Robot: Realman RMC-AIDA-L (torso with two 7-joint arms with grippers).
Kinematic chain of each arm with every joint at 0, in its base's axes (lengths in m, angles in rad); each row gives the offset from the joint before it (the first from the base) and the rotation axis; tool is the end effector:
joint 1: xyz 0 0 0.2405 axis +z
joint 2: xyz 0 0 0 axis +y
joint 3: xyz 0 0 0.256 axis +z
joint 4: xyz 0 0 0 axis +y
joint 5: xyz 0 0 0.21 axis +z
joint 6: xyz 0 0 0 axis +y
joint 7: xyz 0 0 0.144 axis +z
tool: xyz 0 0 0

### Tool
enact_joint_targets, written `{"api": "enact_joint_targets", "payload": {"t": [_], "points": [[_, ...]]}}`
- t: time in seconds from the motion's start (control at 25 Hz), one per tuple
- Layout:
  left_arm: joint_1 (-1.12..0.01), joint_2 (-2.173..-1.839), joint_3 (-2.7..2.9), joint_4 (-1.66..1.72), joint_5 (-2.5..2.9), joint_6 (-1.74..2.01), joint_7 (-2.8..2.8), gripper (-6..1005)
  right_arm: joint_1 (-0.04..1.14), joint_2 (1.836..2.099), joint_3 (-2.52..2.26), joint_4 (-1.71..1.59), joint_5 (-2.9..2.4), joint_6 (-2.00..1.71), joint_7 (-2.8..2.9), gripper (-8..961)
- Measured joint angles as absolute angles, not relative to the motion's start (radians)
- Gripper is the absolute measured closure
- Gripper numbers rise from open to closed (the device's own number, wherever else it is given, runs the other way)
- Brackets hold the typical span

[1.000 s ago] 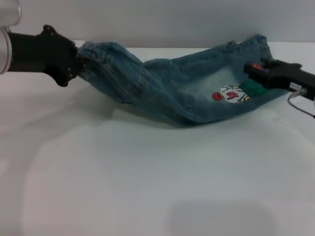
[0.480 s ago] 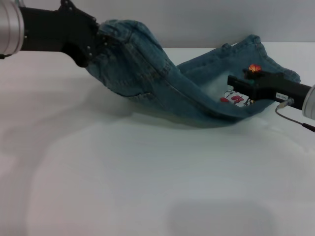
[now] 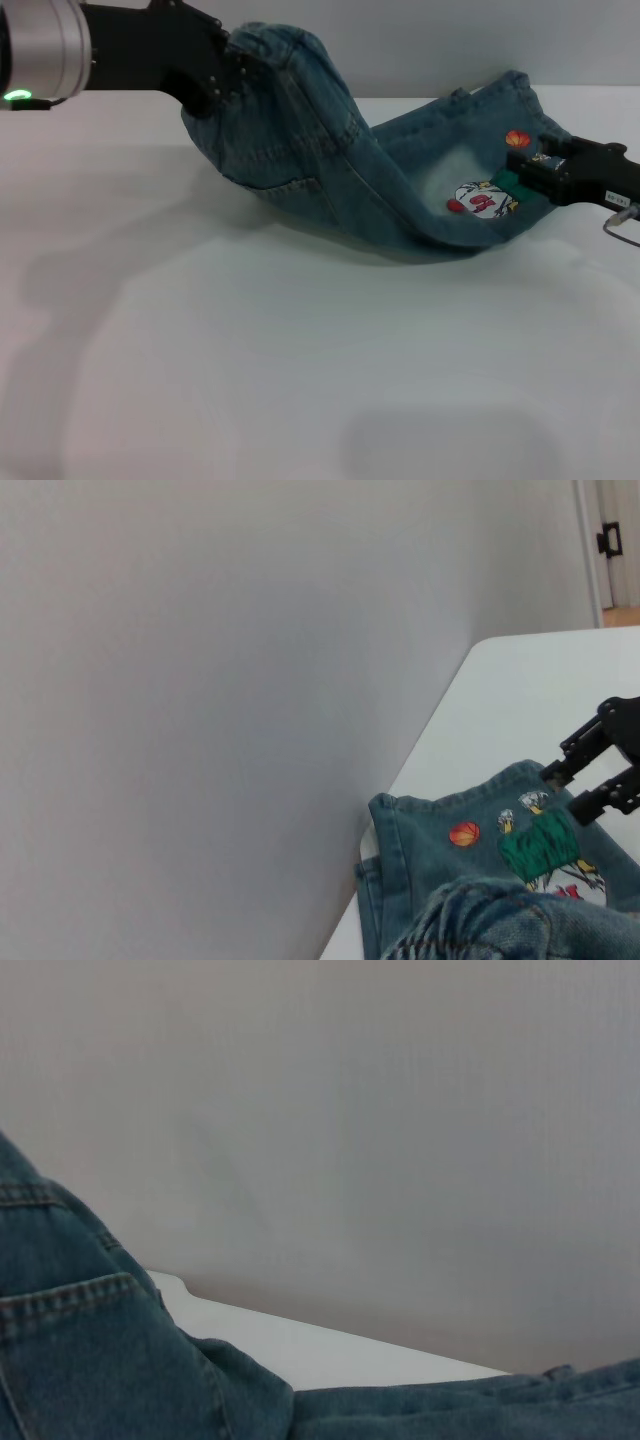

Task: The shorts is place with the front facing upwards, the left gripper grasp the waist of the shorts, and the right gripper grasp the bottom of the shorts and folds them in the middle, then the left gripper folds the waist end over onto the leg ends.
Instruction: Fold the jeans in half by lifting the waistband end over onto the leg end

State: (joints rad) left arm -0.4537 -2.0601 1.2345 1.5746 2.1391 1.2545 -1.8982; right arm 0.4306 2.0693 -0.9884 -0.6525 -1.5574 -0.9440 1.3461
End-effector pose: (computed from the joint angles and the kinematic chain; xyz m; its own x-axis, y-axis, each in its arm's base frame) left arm -0.1281 0.3727 0.0642 0.9908 -0.0094 0.1346 0.0685 -0.8243 -0.5620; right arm 0.3015 0.3745 0.0081 0.7304 -0.3481 -0.5877 -0.6657 -0.5556 -0.4983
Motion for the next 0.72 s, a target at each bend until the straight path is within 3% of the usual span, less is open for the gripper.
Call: {"api": "enact_joint_targets", "payload": {"t": [0.72], "points": [[-0.549, -2.056, 1.244, 1.508, 2.144, 1.154, -1.930, 928, 0.500, 2.070, -1.078, -0.614, -1.563, -0.963, 1.322, 435]]}}
